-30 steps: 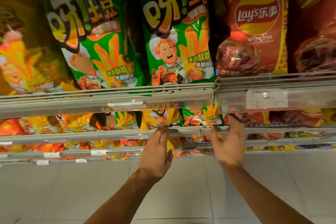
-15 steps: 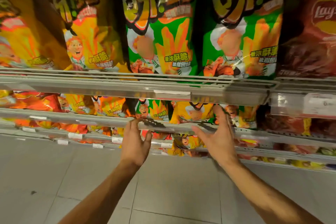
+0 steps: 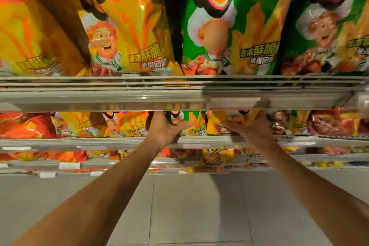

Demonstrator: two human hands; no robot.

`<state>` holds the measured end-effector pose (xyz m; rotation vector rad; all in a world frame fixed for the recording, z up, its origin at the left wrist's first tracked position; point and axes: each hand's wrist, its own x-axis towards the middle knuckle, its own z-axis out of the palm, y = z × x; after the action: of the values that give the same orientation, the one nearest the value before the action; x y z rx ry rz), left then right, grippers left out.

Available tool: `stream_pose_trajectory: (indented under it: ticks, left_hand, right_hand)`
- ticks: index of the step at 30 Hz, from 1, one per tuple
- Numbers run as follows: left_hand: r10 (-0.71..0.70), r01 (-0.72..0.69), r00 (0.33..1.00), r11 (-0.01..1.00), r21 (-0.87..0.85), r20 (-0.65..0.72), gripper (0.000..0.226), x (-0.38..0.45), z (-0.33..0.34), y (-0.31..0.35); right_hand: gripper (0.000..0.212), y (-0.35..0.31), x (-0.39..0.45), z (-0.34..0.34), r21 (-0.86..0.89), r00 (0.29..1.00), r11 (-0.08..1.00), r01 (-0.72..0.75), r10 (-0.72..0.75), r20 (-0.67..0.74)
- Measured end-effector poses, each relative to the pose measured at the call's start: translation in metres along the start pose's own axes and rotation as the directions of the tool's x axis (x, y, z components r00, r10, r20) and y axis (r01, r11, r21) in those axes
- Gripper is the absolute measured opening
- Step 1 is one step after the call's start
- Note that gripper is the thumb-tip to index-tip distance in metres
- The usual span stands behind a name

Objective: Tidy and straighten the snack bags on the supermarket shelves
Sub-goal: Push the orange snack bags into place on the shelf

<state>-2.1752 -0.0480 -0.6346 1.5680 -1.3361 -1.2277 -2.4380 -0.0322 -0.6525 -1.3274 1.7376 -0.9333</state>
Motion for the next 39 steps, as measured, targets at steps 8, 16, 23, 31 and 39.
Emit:
stream_pose_trajectory:
  ticks: [8,16,23,31,39]
  left_hand:
    - [-0.088,0.094,0.988,0.995,-0.039,0.124,0.025,0.013,-0.009,-0.007]
    - [-0.136,0.142,0.987,0.987,-0.074,0.086,0.023,0.013,-0.009,-0.003]
    - [-0.083,0.083,0.997,0.992,-0.093,0.010,0.026,-0.002,-0.007,0.010]
    - [-0.044,0.046,0.999,0.993,-0.107,0.022,0.024,-0.015,0.033,0.035]
    - [-0.023,0.021,0.999,0.995,-0.096,-0.022,0.026,-0.025,0.072,0.044]
  right_hand:
    - [0.066,-0.007,-0.011,0.007,0.081,0.988,0.989,0.120,-0.112,-0.107]
    - [0.075,-0.023,-0.030,0.016,0.129,0.992,0.986,0.107,-0.097,-0.078]
    - [0.078,-0.005,-0.058,0.014,0.145,0.998,0.988,-0.049,0.055,-0.035]
    - [0.066,0.044,-0.097,-0.032,0.240,0.963,0.963,-0.121,0.173,-0.208]
    - [0.075,0.075,-0.121,-0.081,0.242,0.927,0.958,-0.155,0.226,-0.300]
